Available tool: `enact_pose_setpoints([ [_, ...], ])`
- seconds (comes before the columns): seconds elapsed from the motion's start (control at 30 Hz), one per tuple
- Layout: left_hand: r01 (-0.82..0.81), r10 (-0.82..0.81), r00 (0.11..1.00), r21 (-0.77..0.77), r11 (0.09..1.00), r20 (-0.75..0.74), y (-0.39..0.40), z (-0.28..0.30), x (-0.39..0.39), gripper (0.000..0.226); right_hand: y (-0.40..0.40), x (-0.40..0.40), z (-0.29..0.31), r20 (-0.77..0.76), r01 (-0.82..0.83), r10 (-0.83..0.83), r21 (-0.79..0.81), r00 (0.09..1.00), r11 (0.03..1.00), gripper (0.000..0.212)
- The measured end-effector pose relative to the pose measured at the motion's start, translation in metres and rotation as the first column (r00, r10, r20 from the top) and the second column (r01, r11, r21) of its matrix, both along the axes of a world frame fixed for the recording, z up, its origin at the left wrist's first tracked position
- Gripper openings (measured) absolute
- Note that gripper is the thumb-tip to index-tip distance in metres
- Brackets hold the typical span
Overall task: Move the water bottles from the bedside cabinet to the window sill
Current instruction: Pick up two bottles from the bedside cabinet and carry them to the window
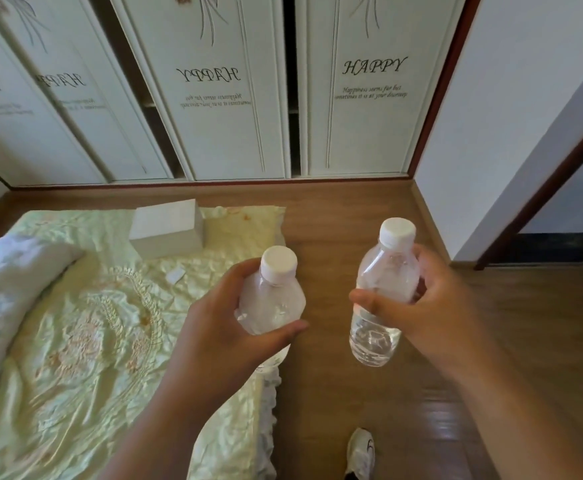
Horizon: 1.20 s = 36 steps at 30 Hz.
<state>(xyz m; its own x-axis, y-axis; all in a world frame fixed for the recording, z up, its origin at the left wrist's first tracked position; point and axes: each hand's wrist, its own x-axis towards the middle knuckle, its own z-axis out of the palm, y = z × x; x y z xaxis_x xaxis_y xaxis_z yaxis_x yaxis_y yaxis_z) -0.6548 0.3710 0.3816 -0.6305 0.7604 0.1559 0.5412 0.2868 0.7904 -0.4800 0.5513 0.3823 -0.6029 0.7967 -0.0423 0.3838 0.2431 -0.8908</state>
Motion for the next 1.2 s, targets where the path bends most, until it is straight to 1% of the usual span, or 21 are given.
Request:
enact_pose_setpoints([
  [0.17,-0.012,0.013,0.999,0.004,1.0,-0.035,0.06,0.007,0.003,0.07,0.064,0.009,-0.003,-0.01,0.002,-0.002,-0.013,1.0,1.0,0.074],
  [0.37,-0.018,0.019,0.998,0.01,1.0,-0.067,0.127,0.009,0.009,0.07,0.135,0.014,-0.001,0.008,0.012,-0.013,0.032,1.0,0.999,0.075],
  [0.6,-0.034,0.033,0.998,-0.016,0.999,-0.058,0.177,0.006,0.007,0.068,0.176,0.009,-0.002,0.038,-0.038,0.036,0.054,0.999,0.998,0.077],
  [0.73,-0.013,0.01,0.999,-0.047,0.999,-0.048,0.206,0.0,-0.005,0.075,0.2,0.0,-0.002,0.036,-0.033,0.032,0.025,0.999,0.999,0.078],
  [0.9,0.014,-0.016,1.0,-0.049,0.999,-0.027,0.247,-0.008,-0.031,0.079,0.229,-0.021,-0.005,0.087,-0.011,0.006,0.048,0.996,0.999,0.081],
  [1.03,0.064,-0.064,0.998,-0.044,0.997,0.007,0.285,-0.017,-0.06,0.072,0.258,-0.042,-0.006,0.116,0.018,-0.024,0.055,0.993,0.998,0.08],
  [1.2,0.127,-0.126,0.992,-0.048,0.991,0.024,0.351,-0.028,-0.124,0.078,0.31,-0.097,-0.007,0.161,0.077,-0.089,0.078,0.983,0.994,0.077],
])
